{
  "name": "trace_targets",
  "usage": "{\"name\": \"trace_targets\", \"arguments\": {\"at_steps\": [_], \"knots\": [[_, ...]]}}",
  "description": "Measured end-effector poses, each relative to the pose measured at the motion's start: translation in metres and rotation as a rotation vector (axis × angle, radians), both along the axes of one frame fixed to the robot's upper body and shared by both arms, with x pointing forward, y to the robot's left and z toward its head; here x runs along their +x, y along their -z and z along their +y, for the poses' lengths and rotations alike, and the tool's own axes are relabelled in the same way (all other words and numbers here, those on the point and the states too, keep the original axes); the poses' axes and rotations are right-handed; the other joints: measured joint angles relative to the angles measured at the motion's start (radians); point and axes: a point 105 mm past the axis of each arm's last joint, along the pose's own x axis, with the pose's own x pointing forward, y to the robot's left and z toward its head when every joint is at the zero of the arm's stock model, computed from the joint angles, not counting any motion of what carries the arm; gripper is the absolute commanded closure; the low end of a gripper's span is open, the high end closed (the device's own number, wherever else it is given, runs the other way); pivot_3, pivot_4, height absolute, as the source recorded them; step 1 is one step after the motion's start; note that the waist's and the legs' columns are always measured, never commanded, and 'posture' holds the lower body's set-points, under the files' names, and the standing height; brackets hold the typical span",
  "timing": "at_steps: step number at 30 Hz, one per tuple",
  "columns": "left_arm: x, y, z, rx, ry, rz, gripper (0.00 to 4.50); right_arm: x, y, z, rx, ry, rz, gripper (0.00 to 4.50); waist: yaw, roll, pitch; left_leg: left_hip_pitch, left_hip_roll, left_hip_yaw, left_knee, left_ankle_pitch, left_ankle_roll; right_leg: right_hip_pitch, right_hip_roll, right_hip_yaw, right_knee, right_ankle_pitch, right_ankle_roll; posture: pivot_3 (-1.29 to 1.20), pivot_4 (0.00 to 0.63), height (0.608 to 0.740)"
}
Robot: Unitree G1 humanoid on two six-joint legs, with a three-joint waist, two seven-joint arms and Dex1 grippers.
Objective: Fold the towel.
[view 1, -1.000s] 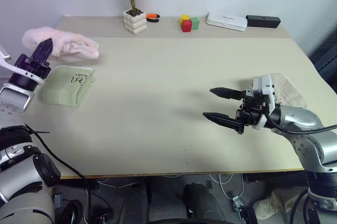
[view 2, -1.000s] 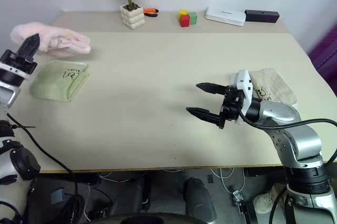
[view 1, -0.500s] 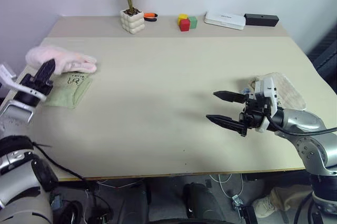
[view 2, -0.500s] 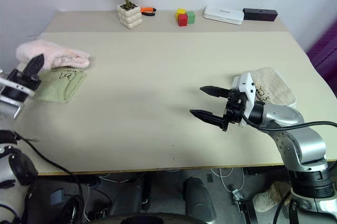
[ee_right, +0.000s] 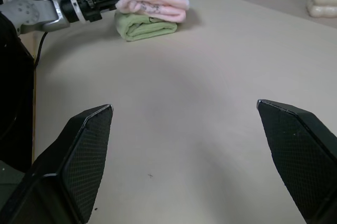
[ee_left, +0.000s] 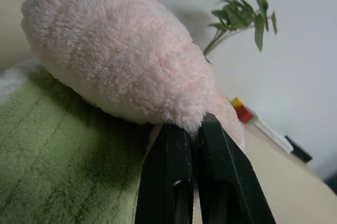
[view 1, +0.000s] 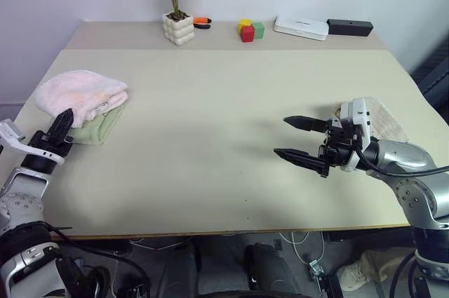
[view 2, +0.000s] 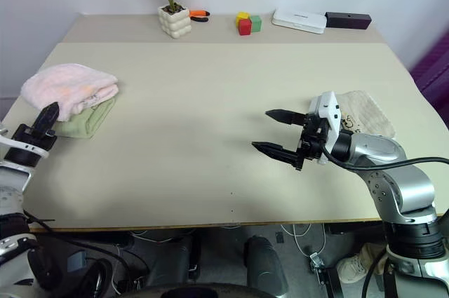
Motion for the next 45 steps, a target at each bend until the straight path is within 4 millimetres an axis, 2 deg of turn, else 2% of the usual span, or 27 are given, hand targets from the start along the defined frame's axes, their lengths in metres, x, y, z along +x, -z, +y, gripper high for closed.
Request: {"name": "trace_targets", "arguments": {"at_steps": [2, 5, 12, 15, 19, 22, 25, 27, 31, 34, 39, 43, 45], "knots": [[-0.004, -0.001, 0.001, -0.018, -0.015, -0.006, 4.48, 0.001, 0.0, 0.0, -0.005, -0.002, -0.002, 0.0, 0.0, 0.0, 0.0, 0.0, 0.0, 0.0, 0.0, 0.0, 0.0, 0.0, 0.0, 0.0, 0.0, 0.0, 0.0, 0.0, 0.15, 0.74], [-0.008, 0.001, 0.002, -0.048, -0.031, -0.017, 3.54, 0.002, 0.001, 0.001, -0.004, -0.004, 0.001, 0.0, 0.001, 0.0, 0.0, 0.0, 0.0, 0.0, 0.0, 0.0, 0.0, 0.0, 0.0, 0.0, 0.0, -0.001, -0.002, 0.0, 0.15, 0.74], [-0.016, 0.0, 0.004, -0.072, -0.037, -0.04, 0.05, 0.005, 0.0, 0.0, -0.007, -0.004, 0.0, 0.0, 0.0, 0.0, 0.0, 0.0, 0.0, 0.0, 0.0, 0.0, 0.0, 0.0, 0.0, 0.0, 0.0, -0.001, -0.002, 0.0, 0.15, 0.74], [-0.023, 0.0, 0.006, -0.088, -0.034, -0.047, 0.05, 0.006, -0.001, 0.001, -0.01, -0.007, -0.008, 0.0, 0.0, 0.0, 0.0, 0.0, 0.0, 0.0, 0.0, 0.0, 0.0, 0.0, 0.0, 0.0, 0.0, -0.001, -0.003, 0.0, 0.15, 0.74], [-0.043, -0.009, 0.016, -0.133, -0.043, -0.08, 0.05, 0.007, -0.001, 0.001, -0.01, -0.007, -0.013, 0.0, -0.004, 0.0, 0.0, 0.0, 0.0, 0.0, -0.001, 0.0, 0.0, 0.0, 0.0, 0.0, 0.0, -0.001, -0.003, 0.0, 0.15, 0.74], [-0.074, -0.006, 0.011, -0.17, 0.042, -0.043, 0.05, 0.007, 0.0, 0.0, -0.005, -0.004, -0.012, 0.0, -0.009, 0.0, 0.0, 0.001, 0.0, 0.002, -0.002, 0.0, 0.0, -0.001, -0.001, 0.002, -0.001, -0.002, -0.003, 0.0, 0.15, 0.74], [-0.094, 0.01, -0.011, -0.191, 0.164, 0.053, 0.05, 0.008, 0.0, 0.001, 0.006, -0.005, -0.01, 0.0, -0.004, 0.0, 0.0, 0.001, 0.001, 0.002, -0.002, 0.0, 0.0, -0.001, -0.001, 0.002, -0.001, -0.002, -0.004, 0.0, 0.15, 0.74], [-0.1, 0.016, -0.038, -0.181, 0.28, 0.086, 0.05, 0.008, 0.001, 0.003, 0.019, -0.008, -0.009, 0.0, 0.003, -0.001, 0.0, 0.001, 0.0, 0.002, -0.001, 0.0, -0.001, -0.003, -0.003, 0.001, -0.002, -0.003, -0.006, 0.0, 0.15, 0.74], [-0.089, -0.002, -0.074, -0.085, 0.424, 0.048, 0.05, 0.012, 0.002, 0.002, 0.033, 0.0, -0.008, 0.0, 0.006, -0.001, -0.001, 0.001, 0.002, 0.002, -0.002, -0.002, -0.004, -0.004, -0.009, 0.001, -0.004, -0.001, -0.009, 0.0, 0.15, 0.74], [-0.068, -0.03, -0.107, 0.073, 0.553, -0.015, 0.05, 0.017, 0.0, 0.005, 0.07, 0.015, -0.017, 0.0, 0.001, 0.0, -0.001, 0.001, -0.001, 0.004, -0.002, 0.0, -0.001, 0.0, -0.009, 0.002, -0.005, -0.001, -0.009, 0.0, 0.15, 0.74], [-0.037, -0.05, -0.154, 0.288, 0.681, -0.087, 0.05, 0.021, 0.003, 0.002, 0.1, 0.044, -0.011, 0.0, 0.001, 0.001, -0.002, 0.0, -0.003, 0.007, -0.003, 0.0, 0.001, -0.001, -0.007, 0.002, -0.005, -0.001, -0.009, 0.0, 0.15, 0.74], [-0.017, -0.065, -0.177, 0.381, 0.696, -0.154, 0.05, 0.025, 0.004, -0.006, 0.098, 0.083, -0.02, 0.0, 0.0, 0.001, -0.001, 0.0, -0.001, 0.006, -0.002, 0.0, 0.001, -0.001, -0.001, 0.002, -0.004, -0.001, -0.008, 0.0, 0.15, 0.74], [-0.011, -0.062, -0.182, 0.39, 0.692, -0.157, 0.05, 0.027, 0.004, -0.007, 0.087, 0.101, -0.03, 0.0, -0.003, 0.002, -0.001, 0.001, 0.0, 0.006, -0.003, 0.0, 0.001, -0.001, 0.0, 0.003, -0.003, -0.001, -0.007, 0.0, 0.15, 0.74]]}}
